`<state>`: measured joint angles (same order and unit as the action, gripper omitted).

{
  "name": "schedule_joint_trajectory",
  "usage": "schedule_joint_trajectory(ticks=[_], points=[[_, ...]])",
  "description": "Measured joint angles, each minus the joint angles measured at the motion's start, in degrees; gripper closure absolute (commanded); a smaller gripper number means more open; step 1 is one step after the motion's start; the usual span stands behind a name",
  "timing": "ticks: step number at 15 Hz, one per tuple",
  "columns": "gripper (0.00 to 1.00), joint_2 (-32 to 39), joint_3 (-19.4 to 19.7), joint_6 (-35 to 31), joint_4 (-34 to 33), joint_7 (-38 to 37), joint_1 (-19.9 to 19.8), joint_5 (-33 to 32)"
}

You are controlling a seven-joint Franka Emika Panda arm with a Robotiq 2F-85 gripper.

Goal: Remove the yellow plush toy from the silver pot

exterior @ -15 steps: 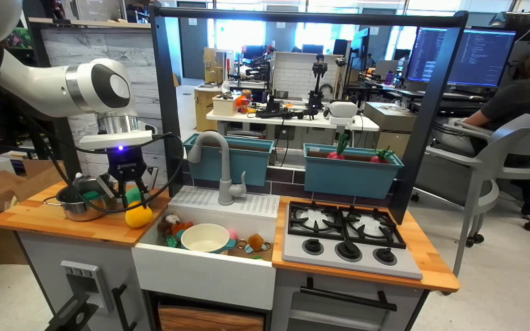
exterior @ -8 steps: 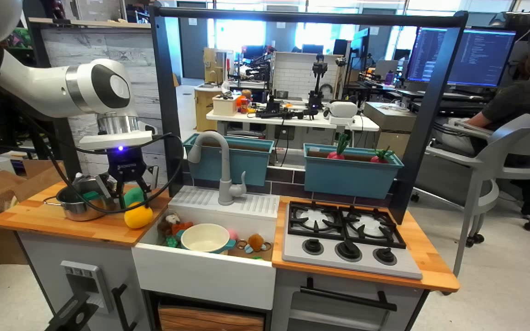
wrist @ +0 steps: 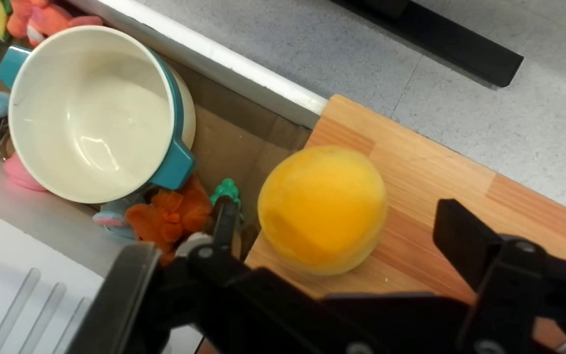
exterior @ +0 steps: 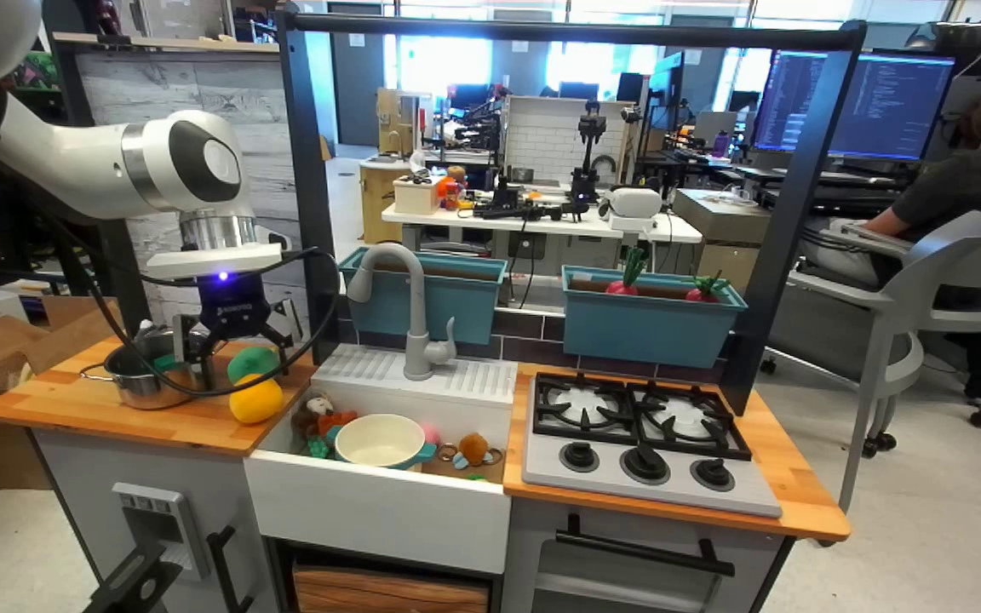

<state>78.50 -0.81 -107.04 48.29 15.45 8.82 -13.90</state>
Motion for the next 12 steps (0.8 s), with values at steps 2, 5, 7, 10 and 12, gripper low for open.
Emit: schedule_joint_trajectory(ticks=[2,5,7,10,12], points=[[0.00,0.00,0.00,-0.04,0.06,0.00,0.00,0.00],[0.00,-0.01,0.00,-0.07,0.36,0.22,-0.05,0.00],[0.00,-0.02,0.00,-0.07,0.78,0.48,-0.12,-0.01],[0.00,-0.03,0.00,-0.07,0.99,0.53,-0.14,-0.02],[0.00,-0.03,0.00,-0.07,0.99,0.55,-0.14,-0.02]])
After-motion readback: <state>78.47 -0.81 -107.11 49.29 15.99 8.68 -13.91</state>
